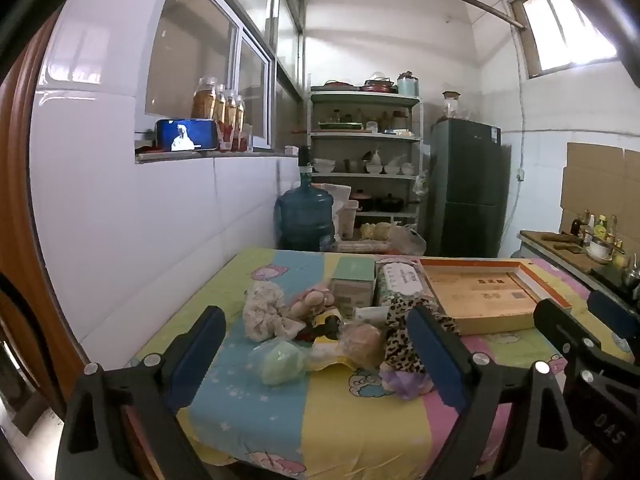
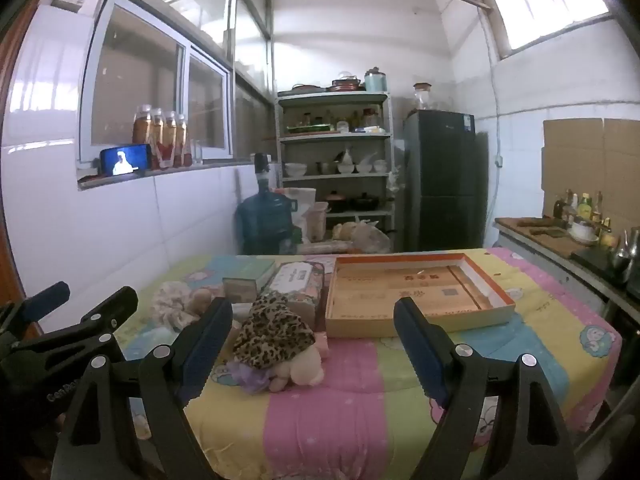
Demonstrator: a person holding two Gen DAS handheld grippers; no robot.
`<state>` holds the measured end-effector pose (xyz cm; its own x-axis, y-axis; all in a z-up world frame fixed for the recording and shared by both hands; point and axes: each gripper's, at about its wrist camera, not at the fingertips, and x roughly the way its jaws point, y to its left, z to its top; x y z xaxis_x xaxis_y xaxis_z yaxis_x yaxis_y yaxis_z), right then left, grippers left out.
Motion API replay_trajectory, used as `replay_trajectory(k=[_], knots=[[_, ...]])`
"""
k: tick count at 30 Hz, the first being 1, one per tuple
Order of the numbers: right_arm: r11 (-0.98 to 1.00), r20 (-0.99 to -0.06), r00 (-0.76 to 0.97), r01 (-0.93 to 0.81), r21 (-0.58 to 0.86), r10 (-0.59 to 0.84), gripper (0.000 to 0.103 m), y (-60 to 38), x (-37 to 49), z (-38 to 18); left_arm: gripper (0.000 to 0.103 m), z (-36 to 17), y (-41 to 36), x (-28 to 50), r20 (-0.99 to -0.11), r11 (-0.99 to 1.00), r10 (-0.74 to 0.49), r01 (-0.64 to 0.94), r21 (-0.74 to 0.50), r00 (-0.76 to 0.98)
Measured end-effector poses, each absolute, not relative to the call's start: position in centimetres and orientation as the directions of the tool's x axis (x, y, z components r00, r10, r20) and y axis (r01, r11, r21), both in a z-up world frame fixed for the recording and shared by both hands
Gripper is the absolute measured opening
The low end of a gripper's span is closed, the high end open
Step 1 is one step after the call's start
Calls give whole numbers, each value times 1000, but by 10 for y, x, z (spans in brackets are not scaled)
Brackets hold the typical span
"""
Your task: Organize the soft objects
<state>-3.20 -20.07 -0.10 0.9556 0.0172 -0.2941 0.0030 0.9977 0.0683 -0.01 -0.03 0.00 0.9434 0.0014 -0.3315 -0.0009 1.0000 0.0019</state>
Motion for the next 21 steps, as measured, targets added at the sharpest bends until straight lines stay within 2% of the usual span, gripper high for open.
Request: replay_trajectory(k=[21], knots=[[998, -304, 952, 0, 70, 21, 84, -201, -34, -1, 93, -2, -3, 5, -343, 1000, 10, -8, 7, 939]])
